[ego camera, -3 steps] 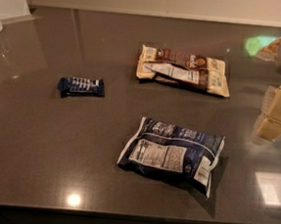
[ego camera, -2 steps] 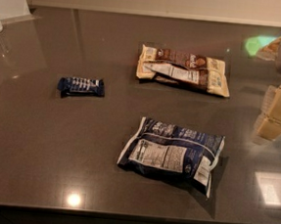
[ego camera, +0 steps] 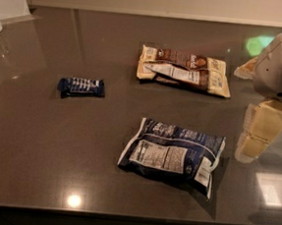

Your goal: Pick blue chip bag

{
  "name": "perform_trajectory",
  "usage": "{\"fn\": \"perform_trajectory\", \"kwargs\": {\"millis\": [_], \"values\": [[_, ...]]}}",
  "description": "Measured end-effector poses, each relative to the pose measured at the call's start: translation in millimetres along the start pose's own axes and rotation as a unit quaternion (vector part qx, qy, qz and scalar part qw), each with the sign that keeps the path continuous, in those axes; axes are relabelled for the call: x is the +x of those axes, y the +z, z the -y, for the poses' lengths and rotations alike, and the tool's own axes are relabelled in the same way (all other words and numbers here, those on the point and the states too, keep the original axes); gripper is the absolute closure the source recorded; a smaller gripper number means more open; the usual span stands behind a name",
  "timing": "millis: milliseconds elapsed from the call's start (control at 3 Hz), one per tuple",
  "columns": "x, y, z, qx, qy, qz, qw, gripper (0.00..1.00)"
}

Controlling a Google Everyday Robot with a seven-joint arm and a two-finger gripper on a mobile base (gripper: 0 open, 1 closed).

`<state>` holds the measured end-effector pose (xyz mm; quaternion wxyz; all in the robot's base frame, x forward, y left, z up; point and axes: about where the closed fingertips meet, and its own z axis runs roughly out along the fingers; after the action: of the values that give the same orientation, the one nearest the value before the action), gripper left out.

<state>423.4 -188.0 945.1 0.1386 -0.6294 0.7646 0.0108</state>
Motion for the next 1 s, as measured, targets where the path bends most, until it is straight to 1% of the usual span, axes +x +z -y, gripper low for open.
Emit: {"fn": "perform_trajectory", "kwargs": {"millis": [333,667,1000], "values": [[-14,28,-25,-0.036,-0.005,0.000,0.9993,0.00],[-28,51,-45,-0.061,0.000,-0.008,0.9981,0.00],[-38,67,-56,-0.069,0.009,-0.018,0.9974,0.00]]}}
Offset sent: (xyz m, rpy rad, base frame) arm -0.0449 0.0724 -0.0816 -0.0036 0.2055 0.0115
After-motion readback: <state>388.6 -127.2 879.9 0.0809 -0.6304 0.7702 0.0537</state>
